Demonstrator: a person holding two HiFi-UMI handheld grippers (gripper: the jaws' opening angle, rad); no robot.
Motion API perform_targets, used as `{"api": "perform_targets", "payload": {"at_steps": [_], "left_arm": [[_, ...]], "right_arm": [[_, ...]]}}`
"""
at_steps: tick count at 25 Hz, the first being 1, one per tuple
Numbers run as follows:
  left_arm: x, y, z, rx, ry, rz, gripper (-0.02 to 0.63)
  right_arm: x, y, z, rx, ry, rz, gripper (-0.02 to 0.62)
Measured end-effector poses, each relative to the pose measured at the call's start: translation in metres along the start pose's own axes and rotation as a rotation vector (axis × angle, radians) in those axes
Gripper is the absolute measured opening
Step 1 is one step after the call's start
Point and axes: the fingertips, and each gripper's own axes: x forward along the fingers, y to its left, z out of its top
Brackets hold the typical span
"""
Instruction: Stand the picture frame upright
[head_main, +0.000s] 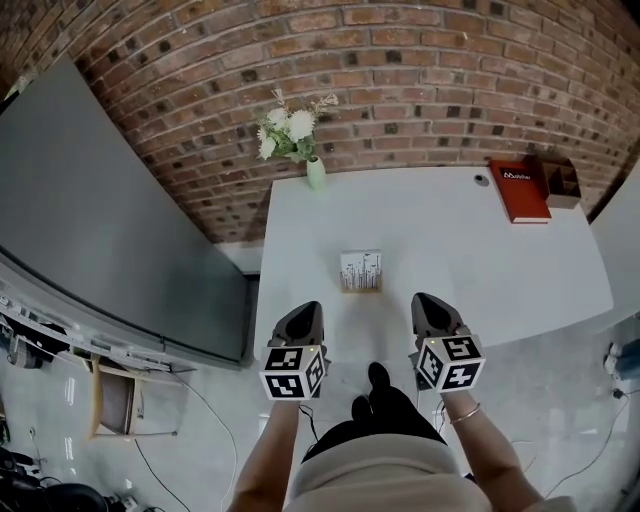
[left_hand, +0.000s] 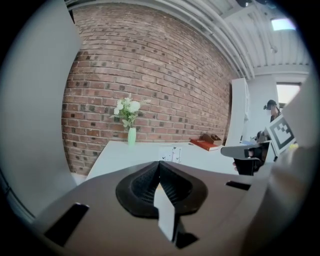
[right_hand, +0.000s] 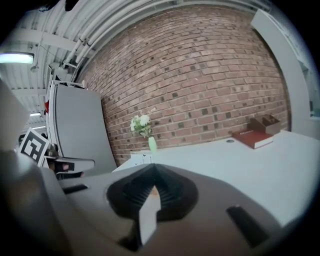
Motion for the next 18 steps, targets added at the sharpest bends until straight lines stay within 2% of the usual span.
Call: {"api": "perform_targets", "payload": {"at_steps": [18], "left_arm": [[-0.031,-0.010,-0.007,0.000,-0.034,0.004,-0.006]], "right_arm": [[-0.035,0.012,-0.005,-0.012,-0.044,-0.018,0.002]]}}
